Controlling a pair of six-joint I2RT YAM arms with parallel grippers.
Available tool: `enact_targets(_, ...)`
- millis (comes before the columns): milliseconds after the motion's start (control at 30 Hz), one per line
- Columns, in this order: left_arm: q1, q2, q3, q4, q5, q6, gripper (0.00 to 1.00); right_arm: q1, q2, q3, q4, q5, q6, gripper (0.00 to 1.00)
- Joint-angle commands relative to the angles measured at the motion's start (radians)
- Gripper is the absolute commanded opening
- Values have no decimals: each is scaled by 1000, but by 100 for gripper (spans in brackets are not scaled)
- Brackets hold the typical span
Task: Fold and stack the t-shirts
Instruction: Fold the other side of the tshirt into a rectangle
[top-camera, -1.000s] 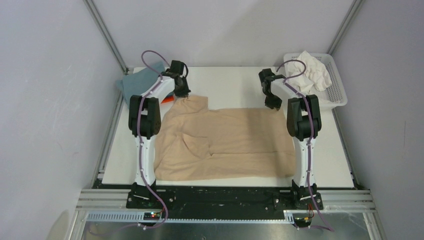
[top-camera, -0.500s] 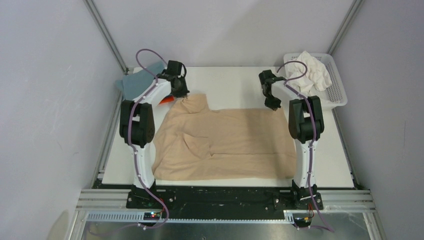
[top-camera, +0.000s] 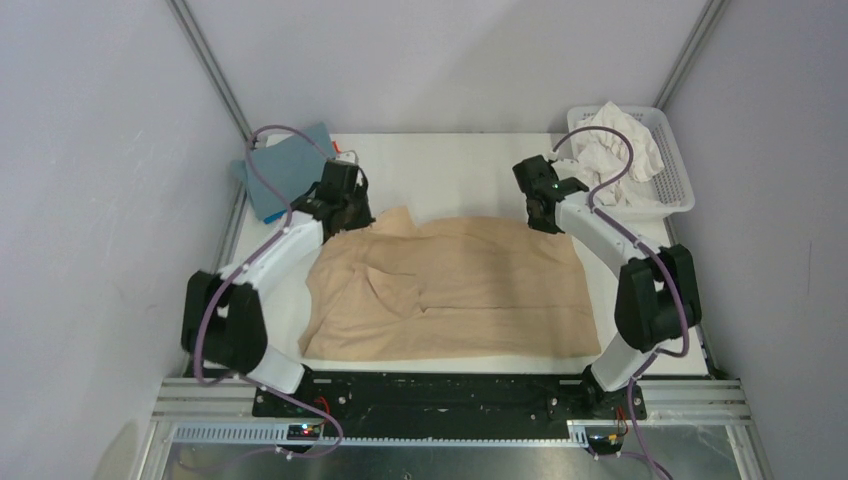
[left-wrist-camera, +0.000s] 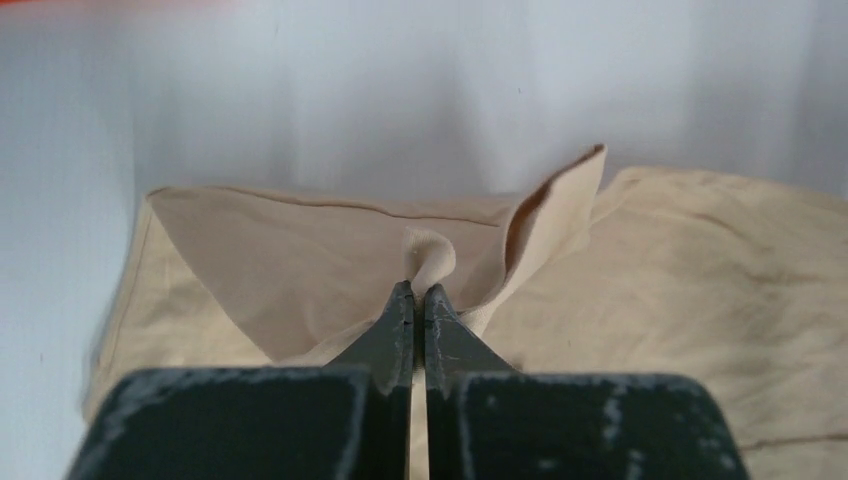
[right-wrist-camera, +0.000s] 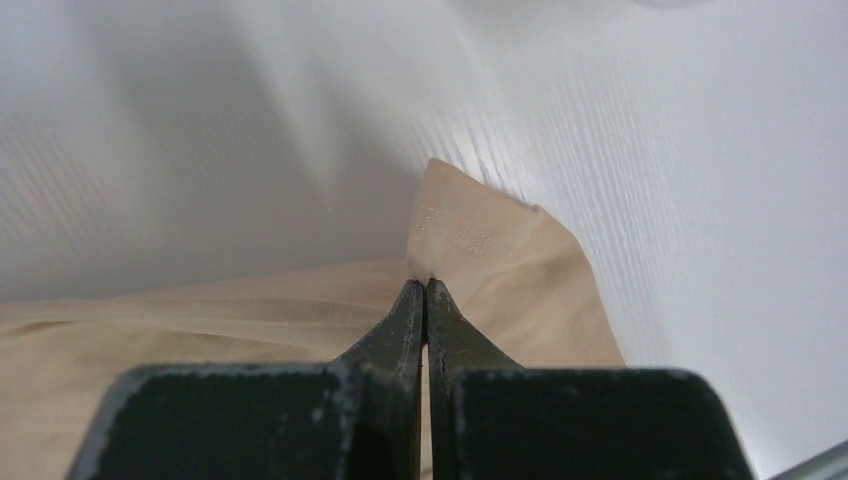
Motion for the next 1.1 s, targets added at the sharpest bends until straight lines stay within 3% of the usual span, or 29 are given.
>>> enact_targets(0, -17, -182, -114, 66, -63, -38, 0, 30, -125, -69, -47, 64, 51, 0)
enact_targets(333, -65, -510, -411, 76, -76, -130, 0, 33, -278, -196, -64, 77, 44, 0)
enact_targets(667, -110, -773, -594, 50, -102, -186, 0, -15, -319, -256, 1, -24, -21, 0)
enact_targets(1067, -135, -832, -753, 17, -45, -295, 0, -18, -343, -366, -24, -7, 27, 3)
